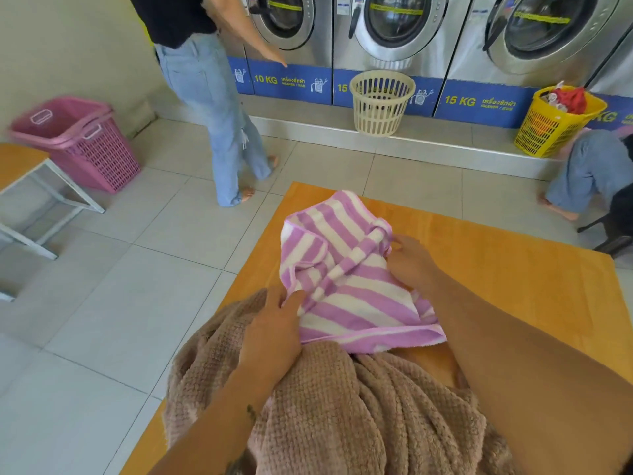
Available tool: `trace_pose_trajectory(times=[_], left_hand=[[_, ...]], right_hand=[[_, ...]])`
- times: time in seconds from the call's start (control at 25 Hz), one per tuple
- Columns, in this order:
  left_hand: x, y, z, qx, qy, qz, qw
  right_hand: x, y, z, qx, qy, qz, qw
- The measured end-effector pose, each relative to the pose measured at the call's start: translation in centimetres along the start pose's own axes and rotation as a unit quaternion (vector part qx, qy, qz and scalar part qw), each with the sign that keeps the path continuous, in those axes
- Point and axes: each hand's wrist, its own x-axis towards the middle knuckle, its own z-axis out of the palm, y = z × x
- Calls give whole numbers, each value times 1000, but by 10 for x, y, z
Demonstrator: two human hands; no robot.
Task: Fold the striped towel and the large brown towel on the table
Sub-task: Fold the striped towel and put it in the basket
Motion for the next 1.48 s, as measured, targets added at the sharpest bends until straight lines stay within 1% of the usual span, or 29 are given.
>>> trace_pose_trajectory(times=[0.12,0.24,0.36,0.4,0.48,0.6,0.68,0.76,0.84,0.88,0.92,0.96,1.04,1.12,1.2,1.32,1.44,1.48], left_hand=[[0,0,9,-18,-11,-15,1000],[5,1,10,-30,-10,-9,999],[12,7,6,-36,27,16,999],[16,11,3,-53,39,22,998],[21,23,-6,-120,72,33,990],[21,40,-23,-220,131,43,966],[18,51,-34,-239,159,61,956],[10,70,-46,-283,143,75,946],[-1,93,-55,-354,67,81,929],[-7,104,-57,-366,30,93,926],[-12,112,-56,-346,14,112,932],[-16,120,-57,-317,14,128,940],[-24,134,-67,-267,53,149,951],[-33,149,-81,-233,108,175,950],[-47,171,-97,-189,153,204,948],[-66,202,-104,-115,214,251,937],[-87,227,-101,-92,254,255,929],[-92,233,-103,-85,268,250,926]], right_hand=[[12,1,15,-9,18,0,1000],[7,4,19,-26,52,-25,998],[-10,10,15,-17,62,-61,996],[-16,12,12,-7,63,-70,996],[-26,13,2,40,72,-82,993],[-46,10,-25,96,120,-95,984],[-62,4,-48,83,161,-126,975],[-82,3,-70,76,196,-159,965],[-101,5,-93,82,217,-186,955],[-112,7,-105,91,220,-190,953],[-122,9,-118,103,222,-186,952],[-134,10,-134,120,227,-186,948],[-158,7,-172,148,246,-183,940],[-186,3,-209,134,236,-191,943],[-216,9,-234,116,180,-204,955],[-248,33,-244,114,91,-173,974],[-278,60,-249,99,30,-149,983],[-286,67,-254,80,29,-148,985]])
